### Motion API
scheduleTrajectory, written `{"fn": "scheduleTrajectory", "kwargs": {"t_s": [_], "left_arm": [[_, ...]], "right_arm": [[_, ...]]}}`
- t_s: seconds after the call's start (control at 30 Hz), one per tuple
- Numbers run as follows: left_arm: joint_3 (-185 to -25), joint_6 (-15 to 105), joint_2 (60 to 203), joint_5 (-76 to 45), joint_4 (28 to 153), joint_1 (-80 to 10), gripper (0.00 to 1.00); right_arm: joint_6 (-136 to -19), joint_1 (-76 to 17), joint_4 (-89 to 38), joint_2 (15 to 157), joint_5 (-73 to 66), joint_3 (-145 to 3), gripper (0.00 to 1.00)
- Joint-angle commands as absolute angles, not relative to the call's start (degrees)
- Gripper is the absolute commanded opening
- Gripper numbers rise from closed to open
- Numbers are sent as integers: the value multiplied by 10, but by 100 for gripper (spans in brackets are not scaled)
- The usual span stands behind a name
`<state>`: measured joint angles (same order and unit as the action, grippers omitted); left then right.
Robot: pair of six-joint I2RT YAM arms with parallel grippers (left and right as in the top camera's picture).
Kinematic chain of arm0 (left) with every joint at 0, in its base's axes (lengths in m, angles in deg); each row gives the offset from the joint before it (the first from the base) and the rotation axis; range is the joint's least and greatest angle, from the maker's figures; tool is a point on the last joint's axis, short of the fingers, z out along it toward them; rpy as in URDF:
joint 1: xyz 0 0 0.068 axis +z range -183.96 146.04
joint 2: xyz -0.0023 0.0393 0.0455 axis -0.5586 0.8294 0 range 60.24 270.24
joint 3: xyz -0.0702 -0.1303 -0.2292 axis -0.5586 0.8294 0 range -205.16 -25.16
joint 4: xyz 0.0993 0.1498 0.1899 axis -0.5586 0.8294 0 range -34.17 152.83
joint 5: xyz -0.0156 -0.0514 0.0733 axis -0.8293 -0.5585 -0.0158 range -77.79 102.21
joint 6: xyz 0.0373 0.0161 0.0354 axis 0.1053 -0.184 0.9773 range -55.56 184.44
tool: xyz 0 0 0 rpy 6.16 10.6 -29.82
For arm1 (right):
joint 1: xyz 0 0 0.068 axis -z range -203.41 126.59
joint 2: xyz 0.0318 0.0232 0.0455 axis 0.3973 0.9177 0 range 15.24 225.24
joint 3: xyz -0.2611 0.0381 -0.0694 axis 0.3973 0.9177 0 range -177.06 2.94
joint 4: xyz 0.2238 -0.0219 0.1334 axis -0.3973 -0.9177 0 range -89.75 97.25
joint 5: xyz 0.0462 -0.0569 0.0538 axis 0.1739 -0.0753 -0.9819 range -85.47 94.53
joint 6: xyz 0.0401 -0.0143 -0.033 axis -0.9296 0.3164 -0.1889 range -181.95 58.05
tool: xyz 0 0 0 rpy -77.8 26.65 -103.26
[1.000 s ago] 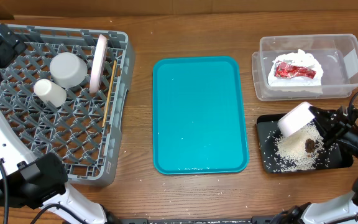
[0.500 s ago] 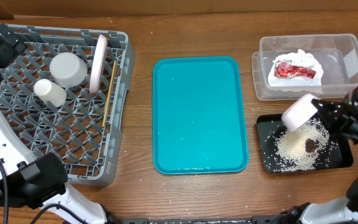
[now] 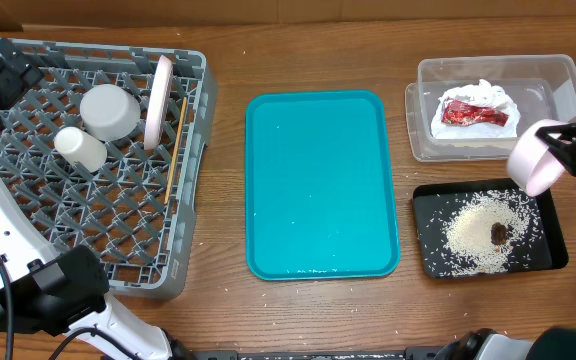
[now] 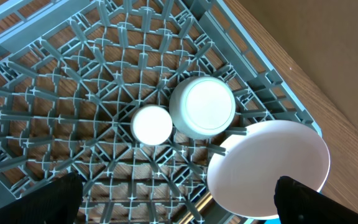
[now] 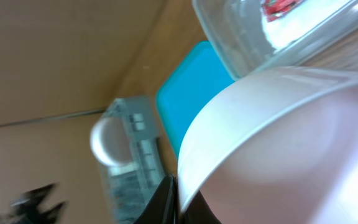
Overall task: Sort waste into correct bins and load items into the dishwasher
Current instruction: 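Carry the emptied saucer back and set it on the teal tray, then release the saucer and withdraw the right gripper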
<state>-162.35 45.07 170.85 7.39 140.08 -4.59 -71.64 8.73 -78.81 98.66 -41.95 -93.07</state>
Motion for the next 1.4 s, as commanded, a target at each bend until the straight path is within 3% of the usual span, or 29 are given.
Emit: {"fn": "scheduleTrajectory", "kwargs": {"t_s": [0.0,0.27,0.43,0.67,1.07,1.1,1.17,1.2,1.23,1.3,1.37], "left_arm": [[-1626,447,1709,80,1400,-46,100],[-1626,447,1709,80,1400,-46,100],[-1626,447,1709,80,1400,-46,100],[-1626,447,1709,80,1400,-46,100],[-1626,447,1709,78,1398,-46,100],[-1626,447,1709,78,1398,-46,100],[-1626,447,1709,78,1398,-46,100],[-1626,443,1709,74,1396,-46,100],[-1626,433,1709,64,1396,-46,100],[-1626,429,1709,40,1401,-46,100],[-1626,430,1709,-19,1429,-46,100]], "right_arm": [[-804,-20,-766,949,-304,-956,4],[-954,-384,-651,994,-86,-956,4],[-968,-546,-593,1073,-2,-956,4],[-1025,-657,-578,1223,86,-956,4],[-1025,-685,-570,1331,74,-956,5],[-1025,-685,-571,1333,74,-956,11],[-1025,-686,-571,1333,74,-956,36],[-1025,-687,-570,1333,73,-956,42],[-1025,-687,-568,1333,68,-956,54],[-1024,-687,-566,1332,56,-956,64],[-1022,-683,-573,1331,41,-964,65]]}}
